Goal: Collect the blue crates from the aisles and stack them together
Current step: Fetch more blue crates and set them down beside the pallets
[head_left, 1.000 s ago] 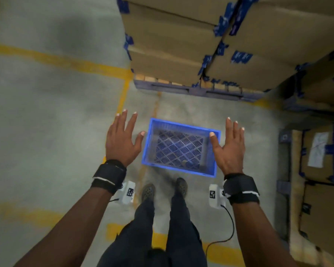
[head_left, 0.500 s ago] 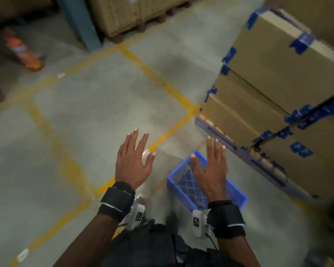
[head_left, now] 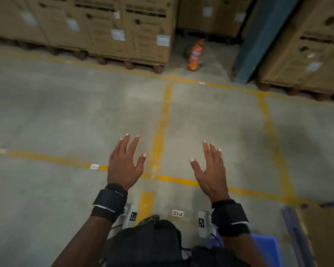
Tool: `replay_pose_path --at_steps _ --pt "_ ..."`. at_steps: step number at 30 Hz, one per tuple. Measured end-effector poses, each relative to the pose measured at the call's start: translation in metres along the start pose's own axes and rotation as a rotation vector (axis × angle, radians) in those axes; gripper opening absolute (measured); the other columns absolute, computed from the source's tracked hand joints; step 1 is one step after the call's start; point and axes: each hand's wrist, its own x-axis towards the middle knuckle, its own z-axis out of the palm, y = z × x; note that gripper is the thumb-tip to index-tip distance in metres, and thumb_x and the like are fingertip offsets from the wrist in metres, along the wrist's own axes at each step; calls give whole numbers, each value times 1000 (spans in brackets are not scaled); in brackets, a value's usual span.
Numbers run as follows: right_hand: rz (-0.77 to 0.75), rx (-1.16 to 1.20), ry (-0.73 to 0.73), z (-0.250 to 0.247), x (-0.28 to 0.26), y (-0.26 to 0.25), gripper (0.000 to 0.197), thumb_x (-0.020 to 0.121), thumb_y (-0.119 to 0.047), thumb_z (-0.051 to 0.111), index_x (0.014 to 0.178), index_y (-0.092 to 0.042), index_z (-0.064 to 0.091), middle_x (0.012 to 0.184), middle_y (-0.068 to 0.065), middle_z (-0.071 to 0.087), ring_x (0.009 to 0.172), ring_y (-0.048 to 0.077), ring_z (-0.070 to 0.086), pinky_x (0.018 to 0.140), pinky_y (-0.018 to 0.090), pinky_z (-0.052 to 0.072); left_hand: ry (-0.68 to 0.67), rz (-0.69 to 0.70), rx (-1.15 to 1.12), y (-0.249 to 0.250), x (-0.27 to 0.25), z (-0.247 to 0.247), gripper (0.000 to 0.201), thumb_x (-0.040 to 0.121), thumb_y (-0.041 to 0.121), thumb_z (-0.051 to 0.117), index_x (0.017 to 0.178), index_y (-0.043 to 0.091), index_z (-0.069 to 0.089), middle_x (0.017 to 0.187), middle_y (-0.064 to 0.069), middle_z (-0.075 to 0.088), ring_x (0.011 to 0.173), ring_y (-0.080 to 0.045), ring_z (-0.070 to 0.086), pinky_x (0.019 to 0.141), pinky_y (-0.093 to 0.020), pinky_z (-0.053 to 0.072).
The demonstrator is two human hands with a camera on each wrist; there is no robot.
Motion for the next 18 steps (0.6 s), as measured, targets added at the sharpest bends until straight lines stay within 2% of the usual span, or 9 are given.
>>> replay_pose_path --at_steps 6,9,13,18 --pt "-235 20 -207 159 73 -181 73 97 -54 52 159 -32 21 167 3 18 155 26 6 123 43 14 222 -258 77 -183 26 -122 62 94 54 44 150 28 43 161 -5 33 147 -30 31 114 -48 34" --pt "-358 64 -293 229 95 -277 73 96 -58 49 159 -33 22 167 2 19 155 25 7 123 45 15 316 -343 110 -261 32 -181 59 94 52 49 148 27 46 159 -6 37 145 -30 35 112 -48 36" --pt "-500 81 -421 305 111 -386 70 98 -57 49 159 -37 20 168 -3 16 155 19 3 123 45 15 454 -482 145 -351 35 -244 57 95 49 53 147 27 48 157 -7 39 142 -31 38 109 -49 38" --pt "-662 79 -558 409 138 -510 70 98 -56 49 159 -35 22 167 -2 19 155 19 5 123 44 15 580 -677 141 -458 51 -310 56 95 48 53 147 27 47 159 -6 37 145 -29 34 111 -49 36"
